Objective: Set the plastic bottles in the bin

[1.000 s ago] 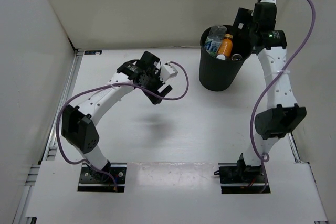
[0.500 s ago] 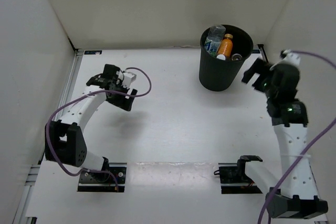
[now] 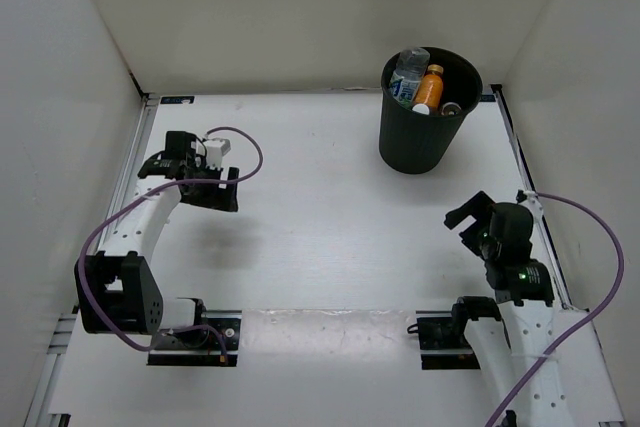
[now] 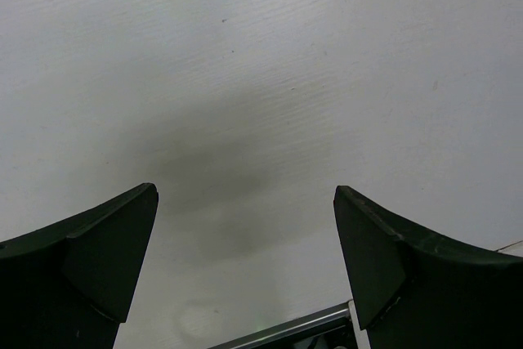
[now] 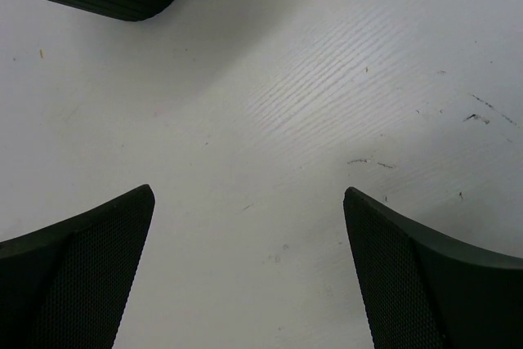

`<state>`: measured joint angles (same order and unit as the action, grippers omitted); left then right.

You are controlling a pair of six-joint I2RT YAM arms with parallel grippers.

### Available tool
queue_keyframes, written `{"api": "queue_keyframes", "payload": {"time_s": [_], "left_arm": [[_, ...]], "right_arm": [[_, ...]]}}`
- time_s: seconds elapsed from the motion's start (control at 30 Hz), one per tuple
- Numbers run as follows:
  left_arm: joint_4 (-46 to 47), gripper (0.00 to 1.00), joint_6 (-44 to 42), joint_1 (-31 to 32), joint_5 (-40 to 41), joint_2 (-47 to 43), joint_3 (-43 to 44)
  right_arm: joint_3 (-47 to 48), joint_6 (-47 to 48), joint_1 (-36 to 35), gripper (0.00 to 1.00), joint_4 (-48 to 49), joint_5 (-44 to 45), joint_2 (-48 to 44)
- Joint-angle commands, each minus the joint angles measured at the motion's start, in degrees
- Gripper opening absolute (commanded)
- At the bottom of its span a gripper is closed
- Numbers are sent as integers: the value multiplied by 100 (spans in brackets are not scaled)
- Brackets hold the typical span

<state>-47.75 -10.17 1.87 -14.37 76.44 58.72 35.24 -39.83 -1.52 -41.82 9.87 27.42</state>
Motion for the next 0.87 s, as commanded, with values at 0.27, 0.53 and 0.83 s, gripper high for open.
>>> {"api": "queue_keyframes", "payload": {"time_s": [0.27, 0.53, 0.83], "left_arm": [[143, 100, 86, -20, -259, -279, -168], [143, 100, 33, -20, -259, -332, -220], [143, 100, 33, -20, -259, -332, -220]], "right_arm": [[-114, -174, 20, 100, -28, 6, 202], [-62, -122, 20, 100, -28, 6, 202], [-62, -16, 20, 100, -28, -46, 150]]}}
